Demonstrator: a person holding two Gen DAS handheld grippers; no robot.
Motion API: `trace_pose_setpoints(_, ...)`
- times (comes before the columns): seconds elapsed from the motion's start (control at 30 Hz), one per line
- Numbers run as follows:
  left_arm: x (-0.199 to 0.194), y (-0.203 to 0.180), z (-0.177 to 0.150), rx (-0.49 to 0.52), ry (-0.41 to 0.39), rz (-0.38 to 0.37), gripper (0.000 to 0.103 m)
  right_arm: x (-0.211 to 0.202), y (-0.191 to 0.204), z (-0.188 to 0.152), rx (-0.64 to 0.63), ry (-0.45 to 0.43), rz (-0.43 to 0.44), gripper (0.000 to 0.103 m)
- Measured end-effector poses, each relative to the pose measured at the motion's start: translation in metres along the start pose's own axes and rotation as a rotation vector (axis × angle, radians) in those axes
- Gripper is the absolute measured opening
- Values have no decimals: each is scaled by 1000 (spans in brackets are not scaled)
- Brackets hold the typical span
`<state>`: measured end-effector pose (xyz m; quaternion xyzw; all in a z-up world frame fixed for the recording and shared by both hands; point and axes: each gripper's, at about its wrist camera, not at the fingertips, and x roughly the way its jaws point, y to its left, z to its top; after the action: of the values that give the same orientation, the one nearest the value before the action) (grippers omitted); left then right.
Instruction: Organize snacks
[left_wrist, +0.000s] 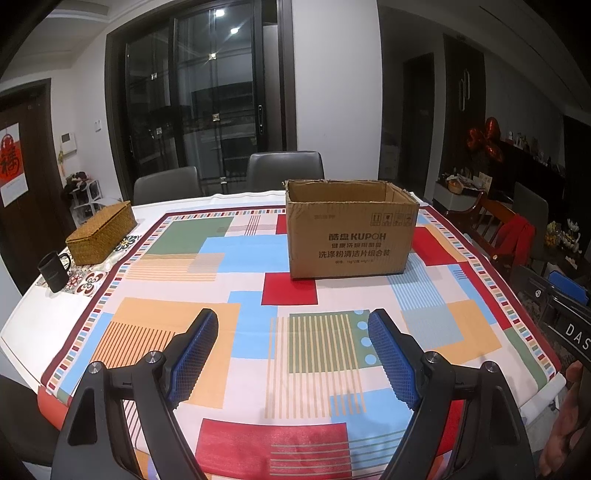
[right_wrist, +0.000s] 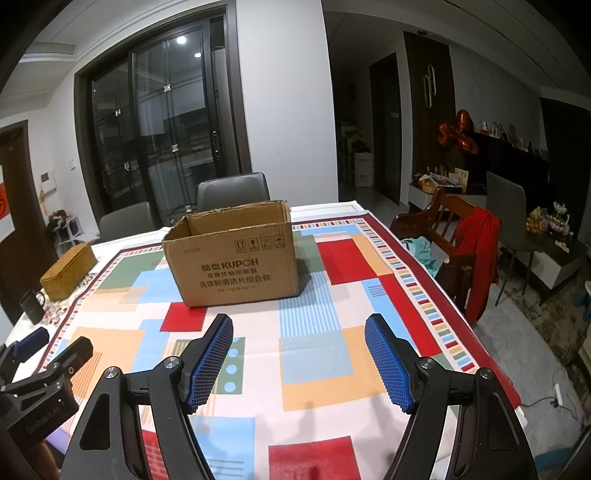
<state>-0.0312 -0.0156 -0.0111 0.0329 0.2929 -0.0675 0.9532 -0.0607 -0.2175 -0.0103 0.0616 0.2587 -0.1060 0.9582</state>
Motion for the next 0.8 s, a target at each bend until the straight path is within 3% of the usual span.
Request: trace_pose_setpoints(0.8,3,0,-4,3,5,2,85,1,-1,-1,6,7,-2,75)
